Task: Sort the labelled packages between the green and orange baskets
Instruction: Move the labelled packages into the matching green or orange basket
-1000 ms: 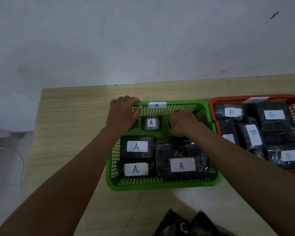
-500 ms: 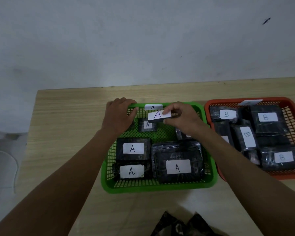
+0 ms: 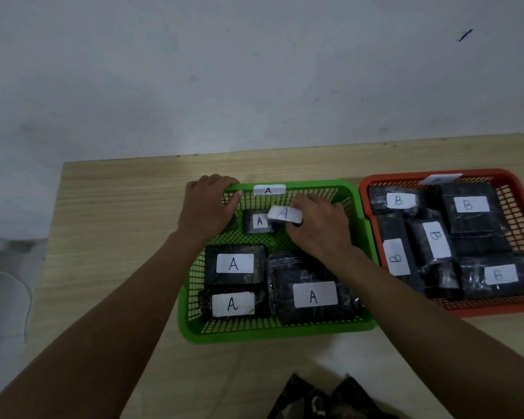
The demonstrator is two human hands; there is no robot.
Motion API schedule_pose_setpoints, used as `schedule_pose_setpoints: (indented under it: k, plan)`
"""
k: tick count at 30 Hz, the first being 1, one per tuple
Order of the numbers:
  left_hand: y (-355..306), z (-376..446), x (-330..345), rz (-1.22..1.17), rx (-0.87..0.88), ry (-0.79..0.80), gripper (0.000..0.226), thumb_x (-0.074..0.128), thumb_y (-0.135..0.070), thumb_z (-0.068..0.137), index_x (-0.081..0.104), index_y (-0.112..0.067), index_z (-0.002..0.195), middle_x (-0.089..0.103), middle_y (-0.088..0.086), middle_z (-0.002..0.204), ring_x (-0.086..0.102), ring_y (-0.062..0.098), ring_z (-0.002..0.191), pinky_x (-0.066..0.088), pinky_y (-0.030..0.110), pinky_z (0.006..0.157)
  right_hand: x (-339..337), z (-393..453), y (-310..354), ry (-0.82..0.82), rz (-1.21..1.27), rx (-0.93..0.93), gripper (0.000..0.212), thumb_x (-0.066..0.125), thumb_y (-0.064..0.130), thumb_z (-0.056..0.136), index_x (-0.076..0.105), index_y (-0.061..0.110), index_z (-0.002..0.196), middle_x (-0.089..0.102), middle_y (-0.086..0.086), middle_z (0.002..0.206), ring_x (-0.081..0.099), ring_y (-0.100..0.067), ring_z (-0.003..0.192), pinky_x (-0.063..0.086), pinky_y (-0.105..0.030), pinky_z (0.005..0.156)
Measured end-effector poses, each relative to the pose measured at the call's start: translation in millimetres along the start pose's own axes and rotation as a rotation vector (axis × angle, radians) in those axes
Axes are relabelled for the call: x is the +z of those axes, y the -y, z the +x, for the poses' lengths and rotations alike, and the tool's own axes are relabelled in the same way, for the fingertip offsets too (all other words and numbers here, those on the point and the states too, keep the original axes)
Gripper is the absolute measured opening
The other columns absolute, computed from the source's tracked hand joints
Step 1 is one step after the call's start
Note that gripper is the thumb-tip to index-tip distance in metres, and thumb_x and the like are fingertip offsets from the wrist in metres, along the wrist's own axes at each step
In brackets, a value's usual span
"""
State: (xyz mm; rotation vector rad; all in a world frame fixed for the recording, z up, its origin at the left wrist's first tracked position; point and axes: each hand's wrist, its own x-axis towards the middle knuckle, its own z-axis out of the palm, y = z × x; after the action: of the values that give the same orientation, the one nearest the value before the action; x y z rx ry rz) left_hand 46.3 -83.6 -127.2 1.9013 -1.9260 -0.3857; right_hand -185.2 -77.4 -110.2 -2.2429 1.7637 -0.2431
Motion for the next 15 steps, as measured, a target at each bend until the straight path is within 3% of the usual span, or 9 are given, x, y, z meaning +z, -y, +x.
schedule_pose_setpoints:
  k: [9, 15]
  plan:
    - [0.3, -2.0, -0.3, -0.007, 0.003, -0.014, 0.026, 0.059, -0.036, 0.093, 0.066, -0.021, 0.113, 0.068, 0.001, 0.106, 0.058, 0.026, 0.102, 0.033, 0.039, 0.093, 19.6, -3.8, 14.8, 0.125, -0.316, 0.099, 0.048, 0.062, 0.051, 0.08, 0.055, 0.018, 0.114, 0.067, -0.006, 0.106, 0.062, -0.026, 0.098, 0.034, -0.048, 0.096]
    - [0.5, -2.5, 0.9, -0.004, 0.009, -0.026, 0.025, 0.058, -0.036, 0.093, 0.065, -0.022, 0.112, 0.068, -0.001, 0.106, 0.057, 0.023, 0.102, 0.032, 0.037, 0.092, 18.2, 3.0, 13.5, 0.211, -0.301, 0.129, 0.06, 0.057, 0.071, 0.076, 0.056, 0.021, 0.11, 0.069, -0.004, 0.094, 0.06, -0.027, 0.101, 0.033, -0.049, 0.097]
